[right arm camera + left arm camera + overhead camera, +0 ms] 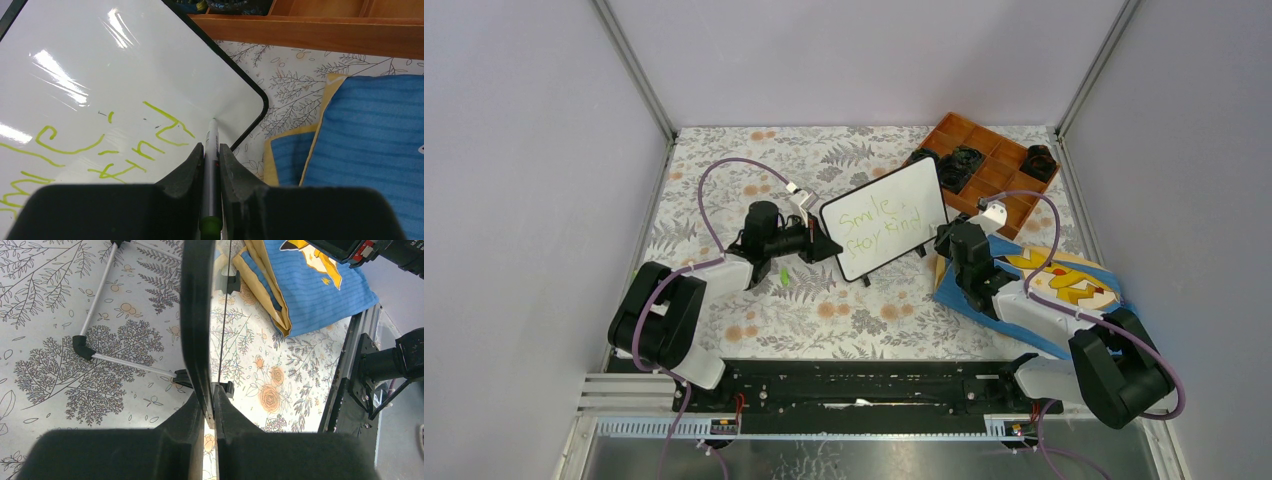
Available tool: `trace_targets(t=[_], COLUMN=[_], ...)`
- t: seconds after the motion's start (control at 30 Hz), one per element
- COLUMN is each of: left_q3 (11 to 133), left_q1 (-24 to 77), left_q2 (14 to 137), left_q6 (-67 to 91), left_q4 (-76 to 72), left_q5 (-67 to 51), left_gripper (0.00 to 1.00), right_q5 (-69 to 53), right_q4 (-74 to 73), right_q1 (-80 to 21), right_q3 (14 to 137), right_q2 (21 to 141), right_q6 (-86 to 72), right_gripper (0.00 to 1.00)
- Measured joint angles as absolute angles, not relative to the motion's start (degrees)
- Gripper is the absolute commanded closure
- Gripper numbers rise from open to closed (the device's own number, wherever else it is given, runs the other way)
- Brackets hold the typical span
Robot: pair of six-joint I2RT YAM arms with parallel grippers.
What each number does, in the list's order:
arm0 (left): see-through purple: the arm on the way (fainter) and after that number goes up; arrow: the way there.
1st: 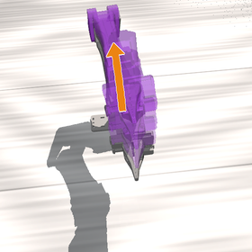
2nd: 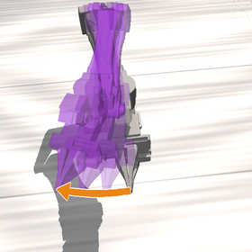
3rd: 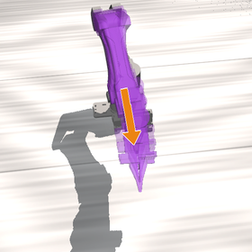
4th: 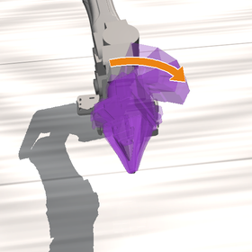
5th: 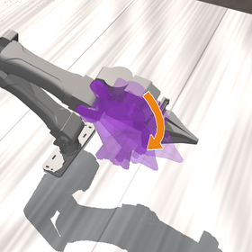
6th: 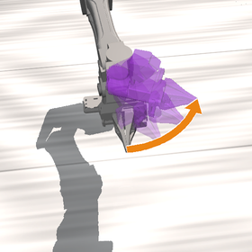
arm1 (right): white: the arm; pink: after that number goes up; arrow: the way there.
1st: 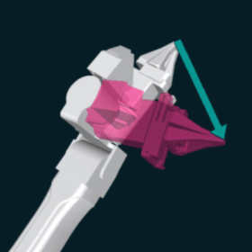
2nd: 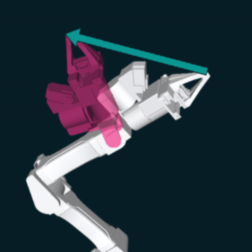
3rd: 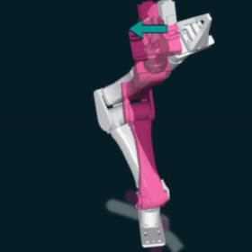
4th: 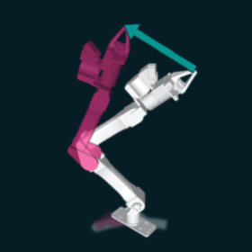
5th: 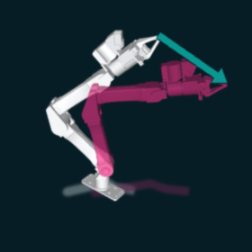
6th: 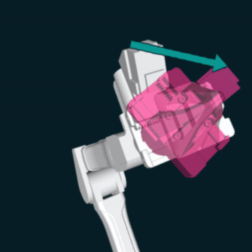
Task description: Write a sentence on the whiteboard
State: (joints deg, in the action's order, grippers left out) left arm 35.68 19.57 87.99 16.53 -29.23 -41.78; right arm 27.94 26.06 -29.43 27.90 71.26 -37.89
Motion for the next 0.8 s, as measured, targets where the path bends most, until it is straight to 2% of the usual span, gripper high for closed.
trace_targets(t=[0.6,0.8], left_q3=[35.68,35.68], left_q1=[19.68,19.92], left_q2=[87.99,87.83], left_q6=[16.49,16.32], left_q4=[-29.23,-29.12], left_q5=[-41.71,-41.25], left_gripper=[1.0,1.0], right_q5=[27.77,27.46], right_q4=[23.49,20.75], right_q1=[-29.34,-29.34], right_q3=[27.9,28.08], right_q2=[70.65,65.69], right_q6=[-37.58,-37.39], right_gripper=[1.0,1.0])
